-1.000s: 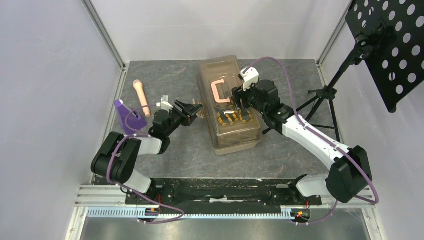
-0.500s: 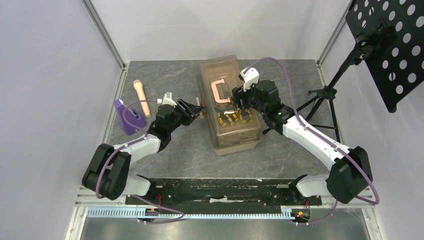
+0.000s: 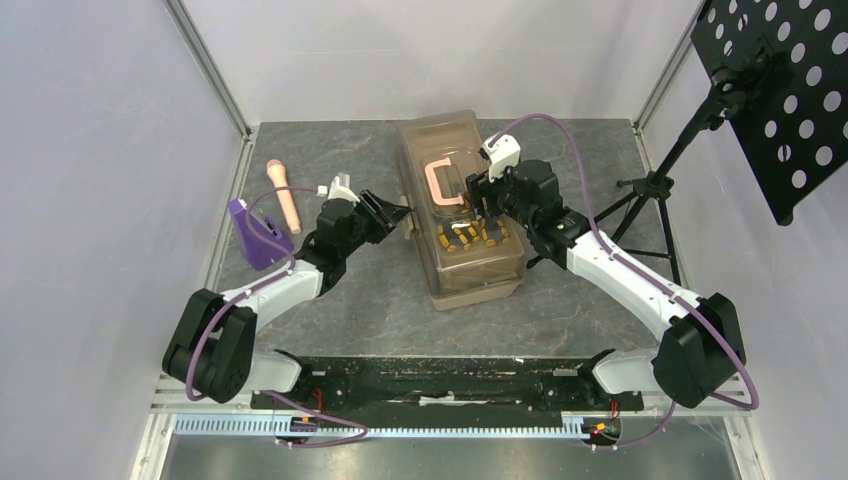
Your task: Pack the tool kit
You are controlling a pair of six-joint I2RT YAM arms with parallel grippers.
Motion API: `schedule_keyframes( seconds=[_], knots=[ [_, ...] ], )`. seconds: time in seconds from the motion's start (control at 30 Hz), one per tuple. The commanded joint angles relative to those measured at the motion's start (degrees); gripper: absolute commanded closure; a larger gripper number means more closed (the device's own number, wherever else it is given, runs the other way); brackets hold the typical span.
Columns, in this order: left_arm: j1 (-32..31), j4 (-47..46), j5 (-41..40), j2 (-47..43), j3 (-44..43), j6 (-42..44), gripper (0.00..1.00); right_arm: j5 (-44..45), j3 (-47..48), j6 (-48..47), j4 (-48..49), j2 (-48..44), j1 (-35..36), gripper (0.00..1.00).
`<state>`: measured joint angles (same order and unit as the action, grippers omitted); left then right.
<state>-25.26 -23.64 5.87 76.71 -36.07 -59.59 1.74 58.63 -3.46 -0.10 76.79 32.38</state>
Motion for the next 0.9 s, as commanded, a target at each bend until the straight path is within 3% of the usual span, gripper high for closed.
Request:
schedule_keyframes(
  seconds=[0.0, 0.4, 0.87],
  knots=[
    [-2.87, -1.97, 4.11, 2.42, -2.46, 1.88, 0.48, -3.80, -0.37, 1.53, 0.19, -0.90, 0.84, 0.32],
    [-0.06, 6.29, -0.53, -6.31, -2.08, 2.24, 0.47, -3.14, -0.48, 0.81, 0.20, -1.24, 0.84, 0.32],
    [3.43, -4.95, 7.90, 5.56, 0.56, -7.53, 0.43, -2.09, -0.07, 0.64, -2.63, -0.85, 0.83, 0.32]
  ],
)
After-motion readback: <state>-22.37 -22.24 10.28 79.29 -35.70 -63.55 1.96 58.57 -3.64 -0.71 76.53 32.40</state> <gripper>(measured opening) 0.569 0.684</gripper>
